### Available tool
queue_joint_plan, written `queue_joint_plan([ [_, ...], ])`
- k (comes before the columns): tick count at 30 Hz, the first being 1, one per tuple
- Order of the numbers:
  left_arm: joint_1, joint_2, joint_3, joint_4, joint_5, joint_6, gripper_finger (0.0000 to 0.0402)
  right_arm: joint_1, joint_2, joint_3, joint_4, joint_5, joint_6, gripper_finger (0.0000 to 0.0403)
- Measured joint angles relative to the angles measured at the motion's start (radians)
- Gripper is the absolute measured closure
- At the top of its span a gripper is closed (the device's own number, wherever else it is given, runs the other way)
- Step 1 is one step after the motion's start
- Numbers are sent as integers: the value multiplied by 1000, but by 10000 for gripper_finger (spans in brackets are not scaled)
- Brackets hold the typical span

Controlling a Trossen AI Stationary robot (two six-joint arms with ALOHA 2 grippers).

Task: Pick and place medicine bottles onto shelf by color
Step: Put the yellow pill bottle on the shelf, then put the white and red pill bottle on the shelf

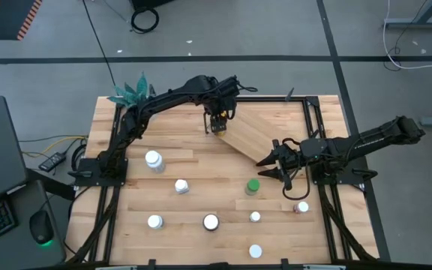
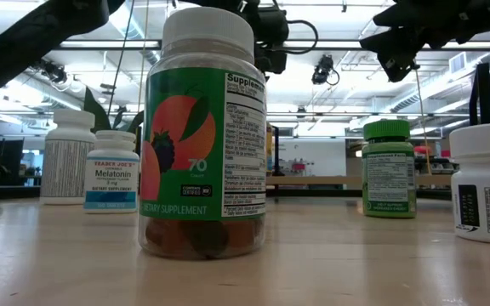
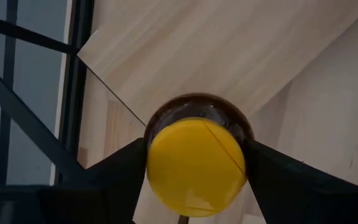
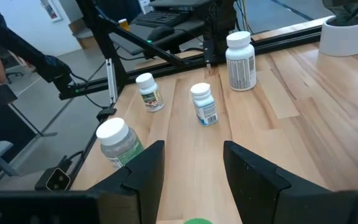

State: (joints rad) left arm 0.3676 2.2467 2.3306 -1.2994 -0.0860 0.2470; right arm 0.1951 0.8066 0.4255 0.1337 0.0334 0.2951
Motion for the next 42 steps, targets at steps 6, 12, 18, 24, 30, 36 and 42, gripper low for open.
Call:
queue_joint_plan([
  [6,0,0,3,-3,0,1,114,0,0,0,0,0,0,231],
  [12,-9,-22,25,-1,-10,1,113,0,0,0,-3,2,0,231],
  [18,-30,-83,26,-5,-46,0,113,-1,0,0,-8,5,-1,231],
  [24,-66,-156,26,-20,-53,-66,113,-1,0,0,-9,29,1,231],
  [30,-123,-219,26,-73,-53,-140,113,-1,0,-1,-7,29,20,231],
  [36,-193,-236,26,-237,-52,-238,113,-1,0,-1,0,29,20,231],
  [42,-279,-242,-1,-272,-52,-305,113,4,0,-1,-3,29,67,231],
])
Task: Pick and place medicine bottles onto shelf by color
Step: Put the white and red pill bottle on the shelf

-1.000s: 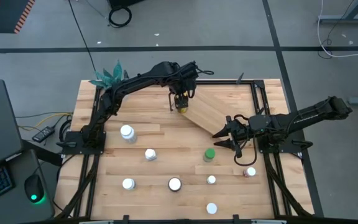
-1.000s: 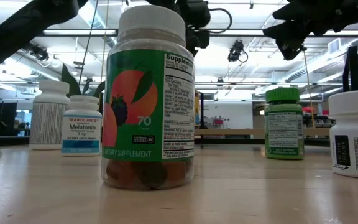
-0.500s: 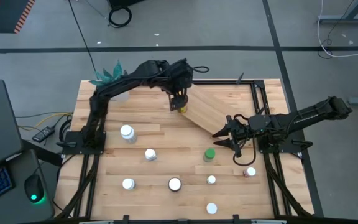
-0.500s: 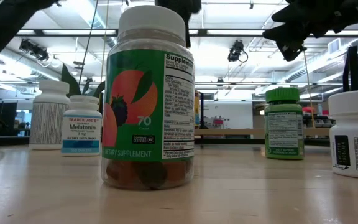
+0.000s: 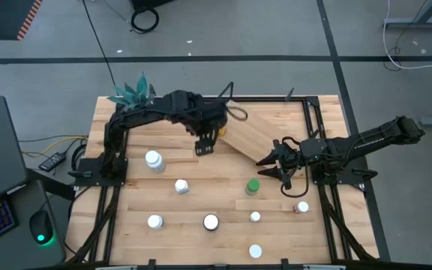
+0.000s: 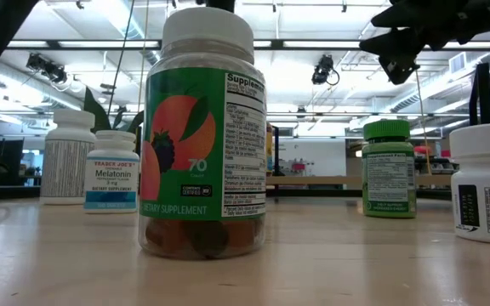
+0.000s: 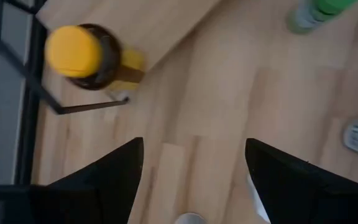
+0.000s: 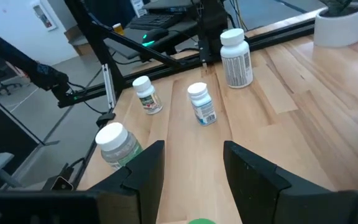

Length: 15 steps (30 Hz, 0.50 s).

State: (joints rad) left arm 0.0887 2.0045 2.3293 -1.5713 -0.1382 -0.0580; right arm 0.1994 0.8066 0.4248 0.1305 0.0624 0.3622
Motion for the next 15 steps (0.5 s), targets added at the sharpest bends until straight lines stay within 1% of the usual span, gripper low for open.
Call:
queue_joint_plan([
  [4,-53,-19,-1,0,-16,-22,114,26,4,0,-20,1,5,231],
  [7,-87,-41,-2,0,-41,-47,114,58,19,0,-25,25,12,231],
  [12,-161,-84,-1,1,-131,-109,114,104,64,0,26,69,37,231],
  [15,-212,-112,-1,1,-179,-133,114,124,91,0,57,79,40,231],
])
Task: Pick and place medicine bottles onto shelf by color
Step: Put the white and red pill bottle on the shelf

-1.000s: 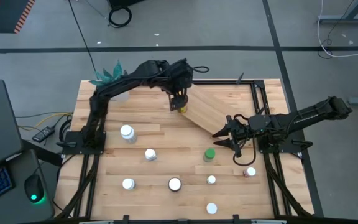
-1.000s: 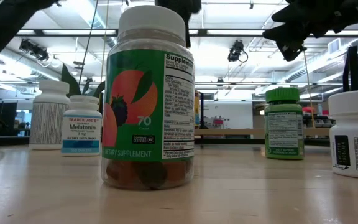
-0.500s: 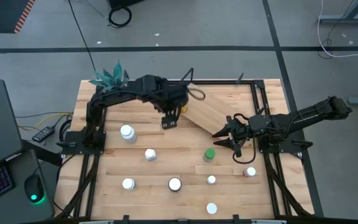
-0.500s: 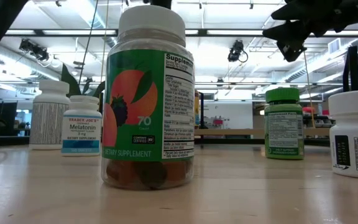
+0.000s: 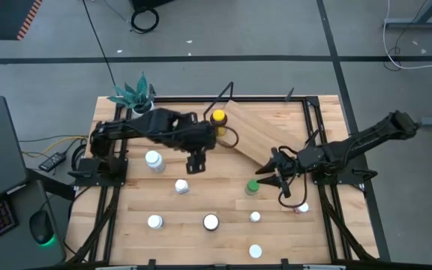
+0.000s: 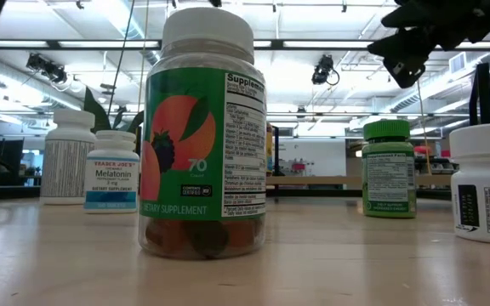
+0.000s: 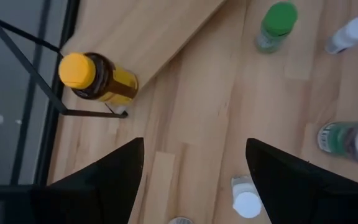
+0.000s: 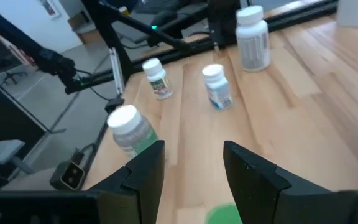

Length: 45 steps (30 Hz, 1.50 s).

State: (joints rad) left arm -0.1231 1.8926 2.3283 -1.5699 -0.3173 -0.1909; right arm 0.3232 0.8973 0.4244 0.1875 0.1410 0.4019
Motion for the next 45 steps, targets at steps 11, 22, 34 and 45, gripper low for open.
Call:
queue_joint_plan([
  [11,-116,-256,-431,174,-196,-122,114,25,67,0,84,0,26,231],
  [22,-35,-580,-1032,438,-182,-150,114,31,84,0,145,28,23,231],
  [34,157,-666,-1190,409,78,-167,114,-6,84,0,250,49,-117,231],
  [45,234,-661,-1189,257,192,-280,113,-66,84,0,270,50,-225,221],
])
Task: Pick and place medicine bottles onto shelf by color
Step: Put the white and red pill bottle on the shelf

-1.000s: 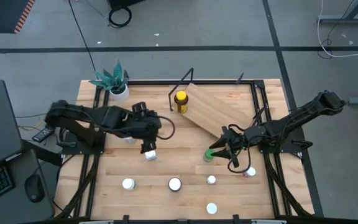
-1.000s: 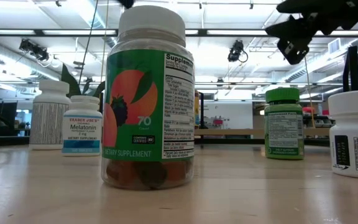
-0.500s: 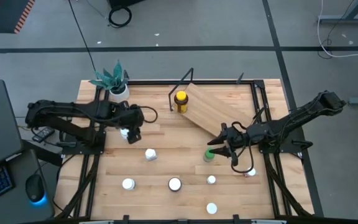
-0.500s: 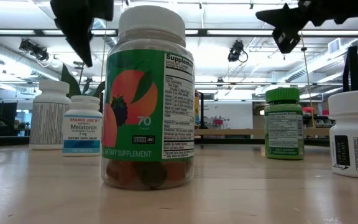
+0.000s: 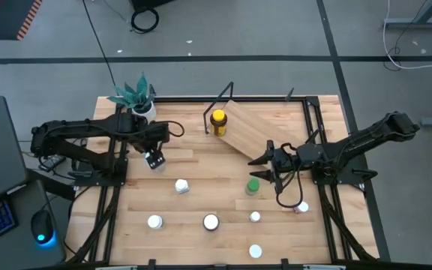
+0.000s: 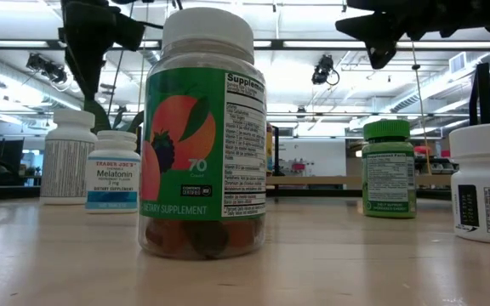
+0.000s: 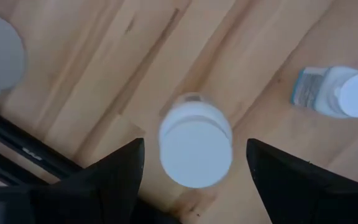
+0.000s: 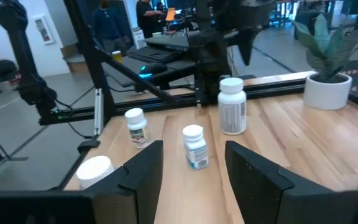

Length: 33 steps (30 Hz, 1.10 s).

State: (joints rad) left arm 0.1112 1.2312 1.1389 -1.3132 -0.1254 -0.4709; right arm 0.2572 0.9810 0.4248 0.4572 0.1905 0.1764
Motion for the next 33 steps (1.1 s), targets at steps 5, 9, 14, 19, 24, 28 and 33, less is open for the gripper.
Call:
queue_joint_plan([
  [5,7,14,-15,-10,1,-31,112,-7,0,0,-1,-6,-23,206],
  [9,29,12,-56,-24,37,-64,100,-3,0,0,-1,-8,-45,179],
  [14,39,12,-99,-21,86,-71,75,-3,0,0,-1,-8,-41,133],
  [19,38,11,-101,28,82,-68,55,-3,0,0,-1,-9,-38,97],
  [24,38,12,-102,30,78,-61,51,-3,0,0,-2,-9,-38,76],
  [28,38,11,-102,35,77,-57,51,-3,0,0,-2,-9,-38,70],
  [33,39,10,-103,40,77,-33,51,-4,0,0,-2,-9,-38,70],
])
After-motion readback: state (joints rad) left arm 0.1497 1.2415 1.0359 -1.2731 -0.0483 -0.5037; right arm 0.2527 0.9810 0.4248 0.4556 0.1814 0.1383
